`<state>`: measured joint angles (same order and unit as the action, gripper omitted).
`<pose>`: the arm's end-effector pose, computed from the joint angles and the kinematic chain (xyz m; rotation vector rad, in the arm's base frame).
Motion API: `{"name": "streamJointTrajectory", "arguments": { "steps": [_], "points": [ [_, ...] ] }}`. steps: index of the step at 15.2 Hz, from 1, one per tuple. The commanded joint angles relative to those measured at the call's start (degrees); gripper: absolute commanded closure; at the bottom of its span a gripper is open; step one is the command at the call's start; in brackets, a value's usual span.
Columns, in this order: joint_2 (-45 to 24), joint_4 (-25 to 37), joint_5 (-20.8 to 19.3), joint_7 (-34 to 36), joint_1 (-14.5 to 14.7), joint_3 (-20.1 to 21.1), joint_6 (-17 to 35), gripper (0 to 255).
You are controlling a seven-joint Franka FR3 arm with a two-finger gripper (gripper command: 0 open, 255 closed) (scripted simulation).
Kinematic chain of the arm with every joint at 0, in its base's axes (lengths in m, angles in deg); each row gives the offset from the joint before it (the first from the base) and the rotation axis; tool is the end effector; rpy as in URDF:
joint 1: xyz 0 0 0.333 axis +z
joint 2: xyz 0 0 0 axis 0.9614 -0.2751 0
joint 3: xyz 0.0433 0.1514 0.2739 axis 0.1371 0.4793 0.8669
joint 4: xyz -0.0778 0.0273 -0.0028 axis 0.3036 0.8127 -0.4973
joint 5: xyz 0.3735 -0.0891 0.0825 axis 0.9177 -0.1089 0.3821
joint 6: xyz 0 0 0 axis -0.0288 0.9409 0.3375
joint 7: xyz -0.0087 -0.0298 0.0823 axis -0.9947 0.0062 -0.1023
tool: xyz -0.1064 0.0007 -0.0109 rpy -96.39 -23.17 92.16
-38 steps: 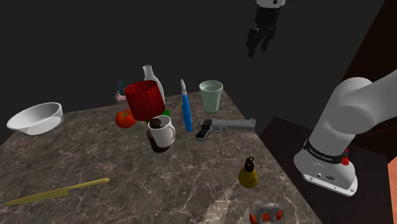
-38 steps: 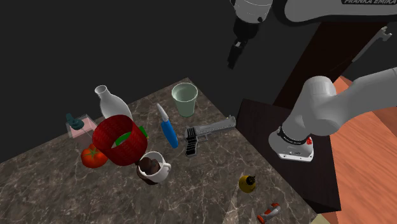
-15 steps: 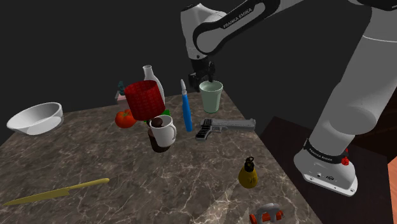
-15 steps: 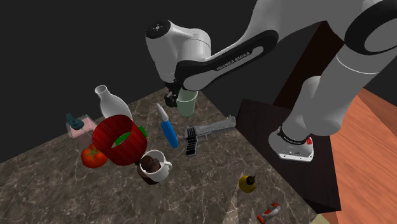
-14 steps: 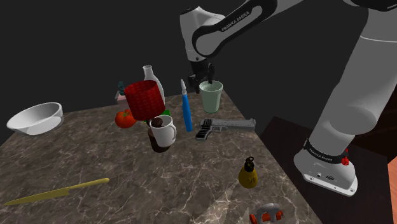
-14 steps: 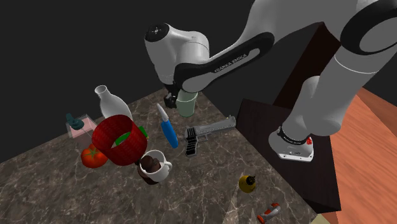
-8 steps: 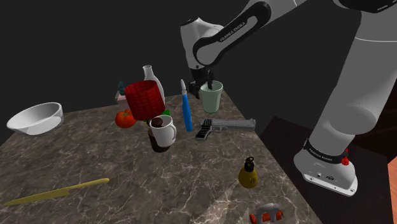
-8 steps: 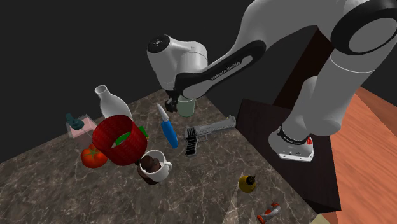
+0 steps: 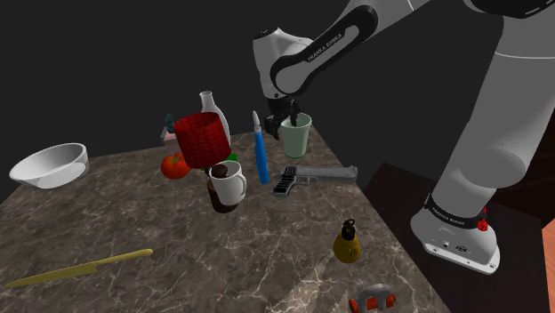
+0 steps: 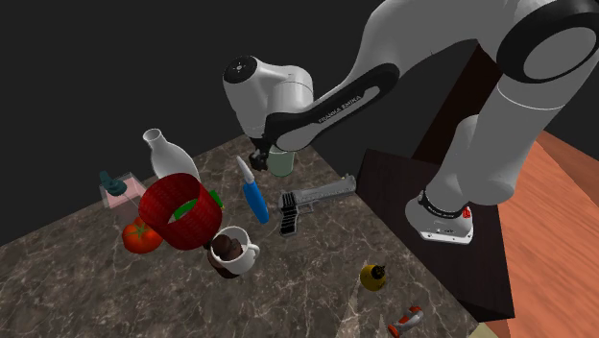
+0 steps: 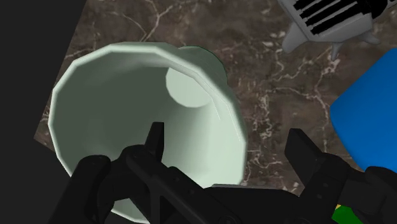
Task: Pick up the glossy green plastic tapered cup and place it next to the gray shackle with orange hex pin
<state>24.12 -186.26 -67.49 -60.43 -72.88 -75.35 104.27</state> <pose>0.5448 0.1030 0.3695 2.9479 -0.1720 -0.0064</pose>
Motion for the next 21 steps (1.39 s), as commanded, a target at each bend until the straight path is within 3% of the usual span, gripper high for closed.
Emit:
{"name": "streamJointTrajectory", "arguments": {
  "steps": [1,2,11,21],
  "points": [
    [0.0,0.0,0.0,0.0,0.0,0.0,0.0,0],
    [0.0,0.0,0.0,0.0,0.0,0.0,0.0,255],
    [0.0,0.0,0.0,0.0,0.0,0.0,0.0,255],
    [3.3,4.0,1.6,-2.0,0.0,0.2,-7.0,255]
  ]
}}
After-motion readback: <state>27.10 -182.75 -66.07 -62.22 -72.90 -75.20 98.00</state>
